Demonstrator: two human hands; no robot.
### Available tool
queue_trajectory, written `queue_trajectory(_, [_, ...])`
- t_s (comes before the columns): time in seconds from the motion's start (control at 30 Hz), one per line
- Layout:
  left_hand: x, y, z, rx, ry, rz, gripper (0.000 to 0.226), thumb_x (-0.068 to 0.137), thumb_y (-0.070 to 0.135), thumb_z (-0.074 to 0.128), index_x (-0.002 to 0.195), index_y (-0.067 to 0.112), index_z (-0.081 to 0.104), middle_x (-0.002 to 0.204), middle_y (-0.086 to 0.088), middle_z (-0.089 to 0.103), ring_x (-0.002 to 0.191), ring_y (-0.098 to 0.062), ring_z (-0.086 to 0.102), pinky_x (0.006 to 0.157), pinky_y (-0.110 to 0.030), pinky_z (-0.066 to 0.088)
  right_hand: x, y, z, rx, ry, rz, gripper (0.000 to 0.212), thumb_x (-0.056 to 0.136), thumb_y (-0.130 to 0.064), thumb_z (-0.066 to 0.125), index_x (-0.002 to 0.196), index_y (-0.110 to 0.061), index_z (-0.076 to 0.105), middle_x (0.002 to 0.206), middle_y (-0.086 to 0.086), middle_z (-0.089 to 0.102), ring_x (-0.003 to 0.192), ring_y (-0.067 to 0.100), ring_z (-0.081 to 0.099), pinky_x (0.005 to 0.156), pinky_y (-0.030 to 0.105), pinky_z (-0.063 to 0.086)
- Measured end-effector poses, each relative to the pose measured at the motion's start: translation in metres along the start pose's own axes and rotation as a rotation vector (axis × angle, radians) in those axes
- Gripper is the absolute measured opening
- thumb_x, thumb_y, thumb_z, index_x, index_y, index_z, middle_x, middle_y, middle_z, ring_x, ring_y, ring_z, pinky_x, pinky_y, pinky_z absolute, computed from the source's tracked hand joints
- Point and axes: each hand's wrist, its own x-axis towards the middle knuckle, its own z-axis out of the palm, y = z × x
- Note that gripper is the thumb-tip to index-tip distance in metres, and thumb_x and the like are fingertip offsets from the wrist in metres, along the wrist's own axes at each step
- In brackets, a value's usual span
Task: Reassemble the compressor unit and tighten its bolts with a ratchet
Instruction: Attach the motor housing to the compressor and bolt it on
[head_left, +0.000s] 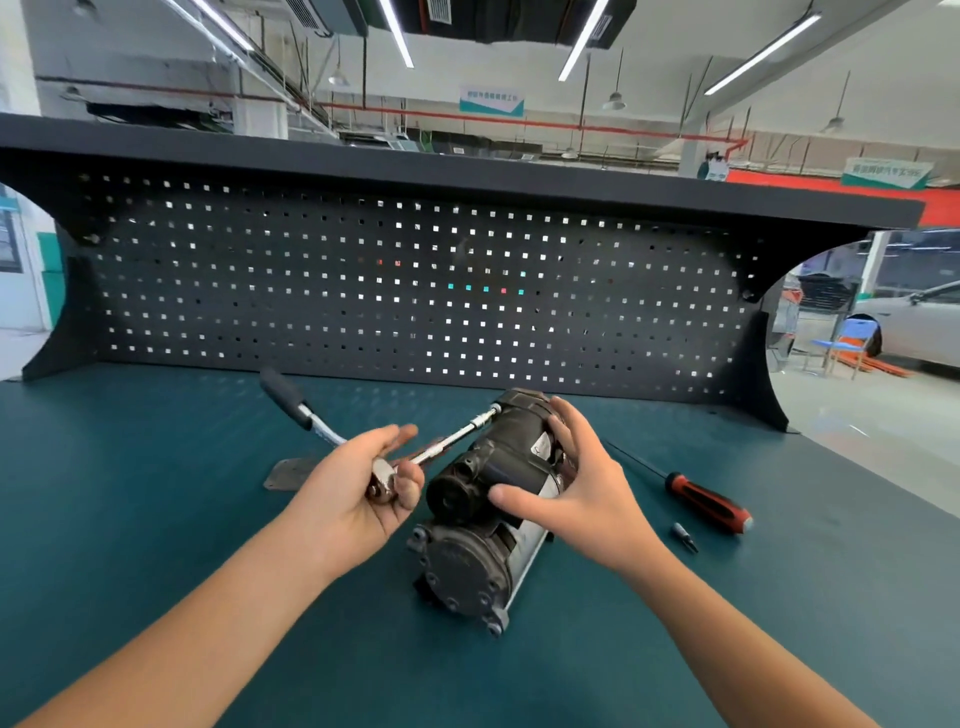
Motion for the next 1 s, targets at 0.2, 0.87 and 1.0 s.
queue_trajectory(0.2, [-0.008,-0.006,-0.006,0.866,-0.145,0.459,0.017,0.096,0.019,0.045,0.107,0.029,0.055,0.11,0.003,0.066,0.043,-0.01,0.051,0.045,-0.022,0.046,0.006,-0.003,-0.016,-0.096,-0.088,-0.018,0.088,0.061,-0.034,0.085,0.122,-0.058,0.027,0.104,-0.049,0.045,0.099,-0.033,0.038,0.083,-0.004,0.03])
queue_trajectory(0.87, [-0.002,-0.028,-0.018,1.631,-0.123,0.945,0.05,0.091,0.039,0.051,0.136,0.024,0.037,0.114,0.008,0.062,0.103,-0.019,0.058,0.084,-0.036,0.043,0.003,0.029,-0.02,0.101,-0.192,0.074,0.152,0.038,-0.062,0.083,0.138,-0.031,-0.027,0.123,-0.039,0.002,0.102,-0.044,0.011,0.08,-0.012,0.022])
queue_trajectory(1.0, [-0.002,-0.026,-0.017,1.655,-0.097,0.906,0.046,0.091,0.043,0.05,0.132,0.024,0.041,0.085,0.008,0.065,0.079,-0.018,0.059,0.072,-0.032,0.041,0.012,0.028,-0.015,0.107,-0.312,0.086,0.141,0.056,-0.041,0.085,0.134,-0.036,-0.033,0.148,-0.019,0.001,0.133,-0.01,0.013,0.105,0.005,0.021])
